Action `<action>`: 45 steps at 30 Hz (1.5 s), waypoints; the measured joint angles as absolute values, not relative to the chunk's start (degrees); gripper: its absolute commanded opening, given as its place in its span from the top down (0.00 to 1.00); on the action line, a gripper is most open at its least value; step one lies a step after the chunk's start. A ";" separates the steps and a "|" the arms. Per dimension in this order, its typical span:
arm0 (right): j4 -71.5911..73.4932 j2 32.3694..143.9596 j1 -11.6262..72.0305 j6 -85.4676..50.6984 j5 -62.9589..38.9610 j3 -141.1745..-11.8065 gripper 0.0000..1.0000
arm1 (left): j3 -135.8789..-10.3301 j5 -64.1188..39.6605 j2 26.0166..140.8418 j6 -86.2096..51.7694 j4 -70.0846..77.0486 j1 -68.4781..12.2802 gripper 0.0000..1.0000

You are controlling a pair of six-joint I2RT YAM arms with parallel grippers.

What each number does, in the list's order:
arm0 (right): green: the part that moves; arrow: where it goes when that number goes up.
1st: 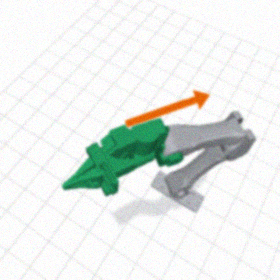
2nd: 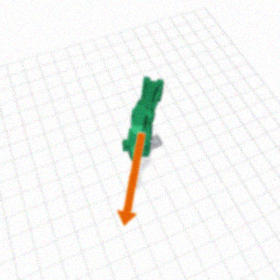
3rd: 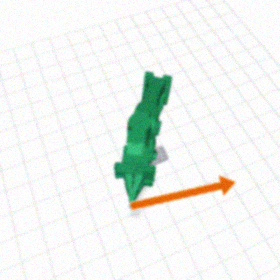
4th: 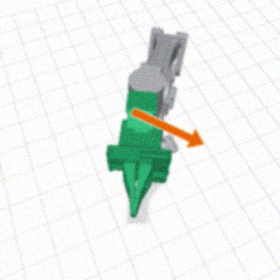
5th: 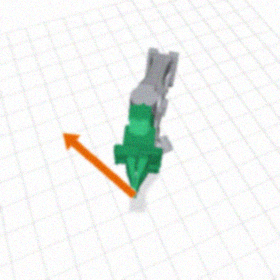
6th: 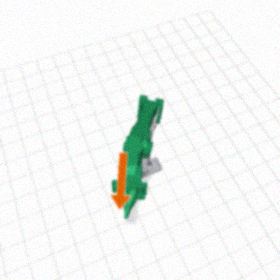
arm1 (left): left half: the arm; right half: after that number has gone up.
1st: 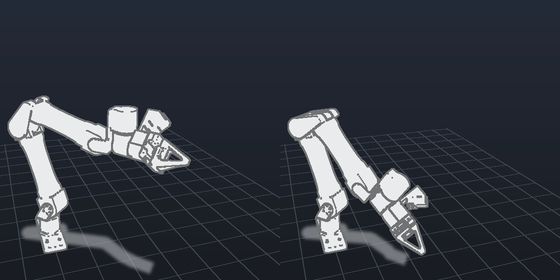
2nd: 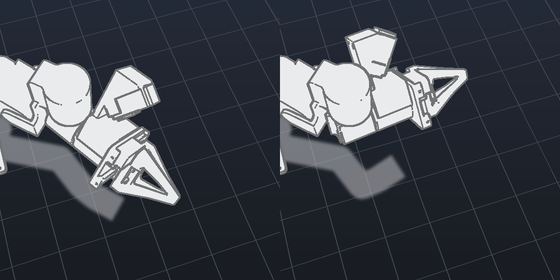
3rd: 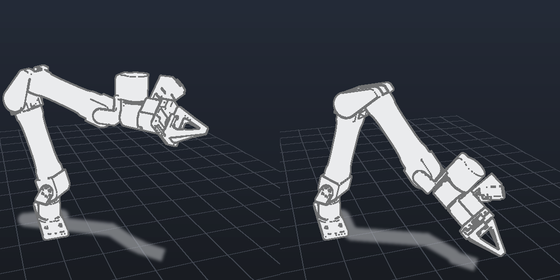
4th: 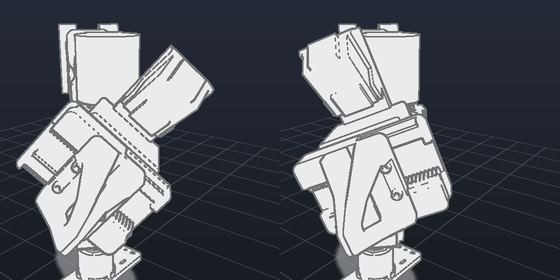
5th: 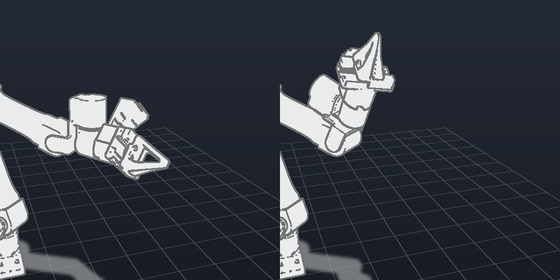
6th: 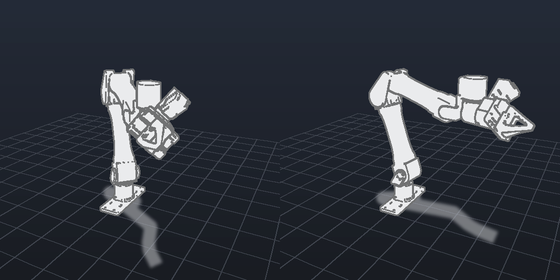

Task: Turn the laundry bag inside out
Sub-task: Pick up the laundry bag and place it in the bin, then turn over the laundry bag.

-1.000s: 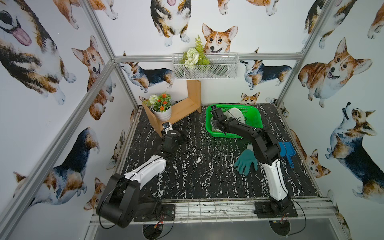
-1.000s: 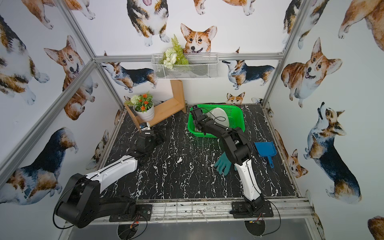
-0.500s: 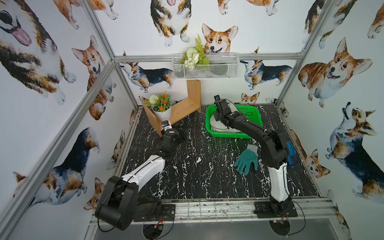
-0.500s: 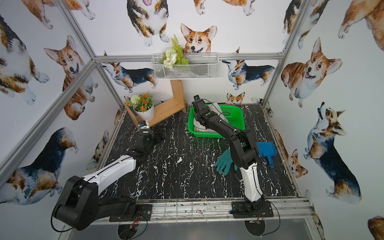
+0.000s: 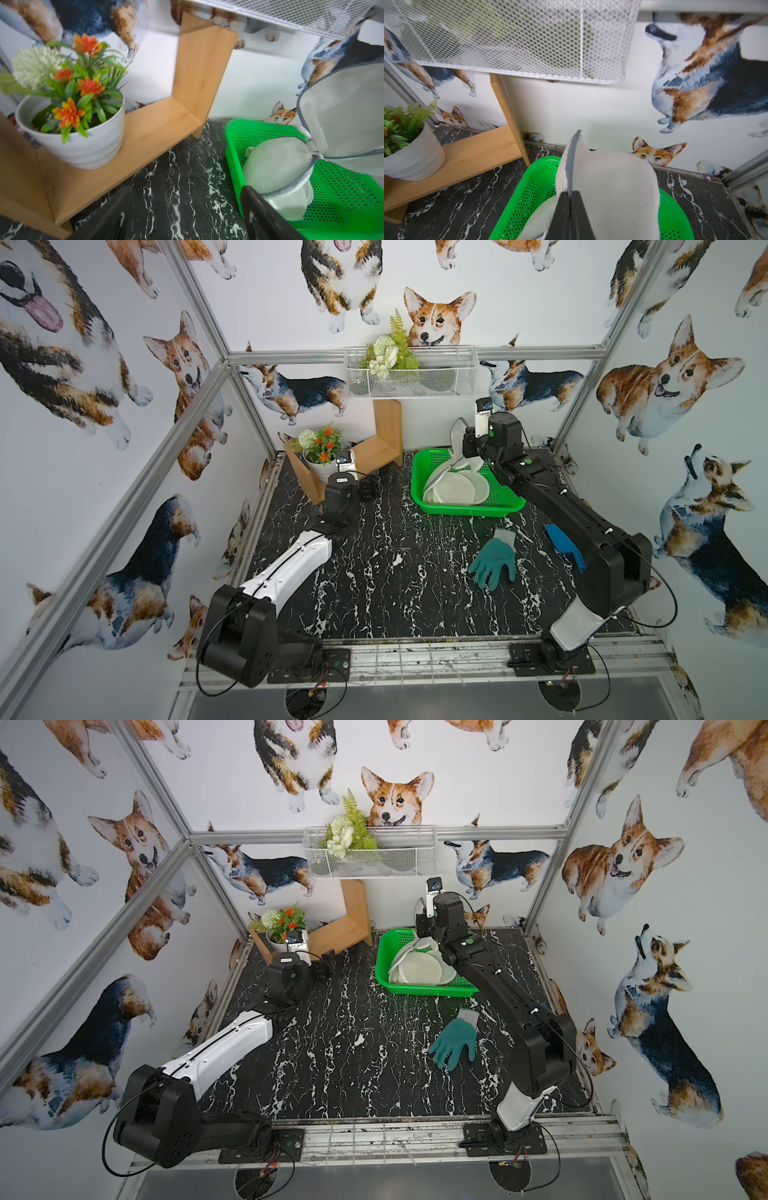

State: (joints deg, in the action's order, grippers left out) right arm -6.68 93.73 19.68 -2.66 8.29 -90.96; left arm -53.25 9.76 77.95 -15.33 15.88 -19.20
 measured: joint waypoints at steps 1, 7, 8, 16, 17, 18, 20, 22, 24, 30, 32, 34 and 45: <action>-6.20 92.58 19.25 -2.55 7.66 -90.94 1.00 | -54.35 9.15 78.22 -14.11 16.14 -19.20 0.14; -2.76 86.39 18.00 -0.47 1.50 -90.91 1.00 | -61.60 5.50 80.16 -7.11 16.93 -19.20 0.14; -2.33 85.60 18.00 0.05 0.08 -90.94 1.00 | -63.18 4.60 80.60 -6.02 16.88 -19.22 0.14; -1.78 82.72 18.00 0.43 -10.70 -92.53 1.00 | -74.02 -3.46 83.42 0.36 15.94 -21.47 0.09; -1.85 82.52 18.00 0.38 -12.21 -92.97 1.00 | -74.98 -4.75 83.42 1.17 15.77 -22.00 0.08; -2.00 82.41 18.00 0.23 -13.54 -93.43 1.00 | -75.68 -5.82 83.40 1.56 15.62 -22.44 0.07; -2.33 82.35 18.00 -0.16 -16.21 -94.52 1.00 | -77.06 -8.49 83.24 2.83 15.11 -23.59 0.04; -3.05 82.37 18.00 -1.10 -18.39 -95.44 1.00 | -78.30 -11.03 83.00 3.90 14.02 -24.73 0.03; -3.77 82.48 18.20 -1.28 -20.38 -96.14 1.00 | -79.90 -12.78 83.00 5.06 12.43 -25.82 0.02; -6.15 83.64 19.66 -1.45 -25.98 -97.36 1.00 | -85.41 -11.20 85.89 10.31 6.90 -29.56 0.03; -7.33 84.20 20.38 -1.43 -27.46 -97.89 1.00 | -87.29 -9.32 87.44 12.45 4.40 -30.70 0.04; -8.58 84.64 21.02 -1.28 -28.77 -98.39 1.00 | -88.68 -6.83 88.62 14.85 1.93 -31.88 0.06; -18.44 84.73 21.74 8.38 -30.59 -99.44 1.00 | -89.73 3.14 89.43 24.10 -2.94 -33.21 0.08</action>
